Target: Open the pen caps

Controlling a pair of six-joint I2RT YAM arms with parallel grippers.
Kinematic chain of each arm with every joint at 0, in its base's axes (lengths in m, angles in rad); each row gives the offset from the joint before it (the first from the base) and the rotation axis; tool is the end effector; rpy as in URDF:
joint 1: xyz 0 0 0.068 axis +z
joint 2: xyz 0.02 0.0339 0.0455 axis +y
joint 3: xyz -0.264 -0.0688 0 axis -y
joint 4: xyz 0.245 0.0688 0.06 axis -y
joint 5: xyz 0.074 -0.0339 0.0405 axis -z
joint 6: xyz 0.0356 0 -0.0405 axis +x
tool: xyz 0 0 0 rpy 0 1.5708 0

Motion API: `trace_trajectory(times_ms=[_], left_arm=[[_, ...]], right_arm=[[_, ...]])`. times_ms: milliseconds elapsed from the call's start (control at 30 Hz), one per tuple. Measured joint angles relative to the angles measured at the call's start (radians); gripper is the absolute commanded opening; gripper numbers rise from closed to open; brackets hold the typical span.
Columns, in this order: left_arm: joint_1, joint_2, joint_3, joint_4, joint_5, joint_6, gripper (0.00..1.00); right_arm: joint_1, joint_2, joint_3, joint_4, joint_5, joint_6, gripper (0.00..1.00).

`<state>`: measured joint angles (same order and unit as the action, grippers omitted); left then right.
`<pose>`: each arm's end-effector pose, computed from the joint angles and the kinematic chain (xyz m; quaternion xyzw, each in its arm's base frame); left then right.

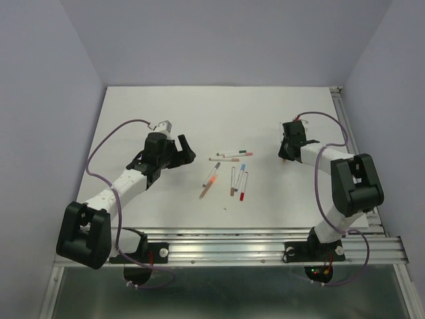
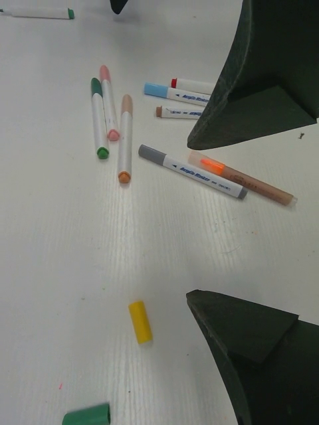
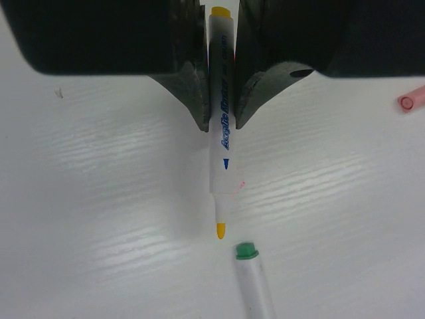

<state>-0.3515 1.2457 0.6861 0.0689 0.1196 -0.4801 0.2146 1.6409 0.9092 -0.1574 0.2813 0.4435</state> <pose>0.2535 -0.0975 0.2329 -0.0243 0.8564 -0.2542 0.4488 0.3236 0.0604 0.1738 0.1531 0.9217 -0.0181 0.3559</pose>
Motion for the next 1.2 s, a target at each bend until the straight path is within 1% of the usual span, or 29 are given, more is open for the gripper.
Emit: trace_trajectory(times_ms=[100, 233, 267, 300, 333, 433, 467, 533, 567, 633, 733, 767, 867, 1033, 1100, 1200], left_arm=[[0.0, 0.0, -0.002, 0.016, 0.021, 0.002, 0.99], [0.0, 0.0, -0.002, 0.025, 0.037, 0.005, 0.99], [0.0, 0.0, -0.002, 0.026, 0.039, 0.005, 0.99], [0.0, 0.0, -0.002, 0.027, 0.04, 0.005, 0.99], [0.0, 0.002, -0.002, 0.03, 0.043, 0.005, 0.99], [0.0, 0.01, -0.002, 0.036, 0.054, 0.005, 0.99], [0.0, 0.016, -0.002, 0.039, 0.058, 0.005, 0.99], [0.0, 0.028, -0.002, 0.039, 0.065, 0.005, 0.99], [0.0, 0.033, -0.002, 0.039, 0.067, 0.005, 0.99], [0.0, 0.037, -0.002, 0.039, 0.072, 0.005, 0.99], [0.0, 0.037, -0.002, 0.04, 0.078, 0.005, 0.99], [0.0, 0.037, -0.002, 0.04, 0.08, 0.004, 0.99], [-0.004, 0.036, -0.005, 0.042, 0.084, 0.001, 0.99], [-0.03, 0.036, -0.024, 0.041, 0.087, -0.013, 0.99], [-0.048, 0.036, -0.028, 0.033, 0.087, -0.021, 0.99], [-0.073, 0.036, -0.028, 0.028, 0.076, -0.03, 0.99]], right_arm=[[-0.013, 0.064, 0.042, 0.0, 0.001, -0.002, 0.18], [-0.019, 0.105, 0.071, -0.001, 0.004, -0.002, 0.21], [-0.023, 0.12, 0.082, -0.001, 0.005, -0.002, 0.24], [-0.024, 0.126, 0.09, 0.0, 0.005, 0.0, 0.25], [-0.026, 0.138, 0.104, -0.002, 0.009, 0.005, 0.34], [-0.026, 0.15, 0.122, -0.007, 0.018, 0.01, 0.46], [-0.026, 0.151, 0.123, -0.01, 0.021, 0.016, 0.48], [-0.026, 0.151, 0.123, -0.014, 0.026, 0.019, 0.55], [-0.026, 0.151, 0.123, -0.014, 0.028, 0.021, 0.56], [-0.026, 0.147, 0.123, -0.023, 0.03, 0.026, 0.64], [-0.026, 0.132, 0.123, -0.051, 0.018, 0.031, 0.84], [-0.026, 0.118, 0.122, -0.065, 0.008, 0.032, 1.0], [-0.026, 0.05, 0.108, -0.078, -0.017, 0.023, 1.0], [-0.026, -0.14, 0.046, -0.089, -0.085, 0.0, 1.0], [-0.024, -0.227, 0.0, -0.077, -0.127, -0.003, 1.0], [0.002, -0.309, -0.06, -0.082, -0.152, 0.002, 1.0]])
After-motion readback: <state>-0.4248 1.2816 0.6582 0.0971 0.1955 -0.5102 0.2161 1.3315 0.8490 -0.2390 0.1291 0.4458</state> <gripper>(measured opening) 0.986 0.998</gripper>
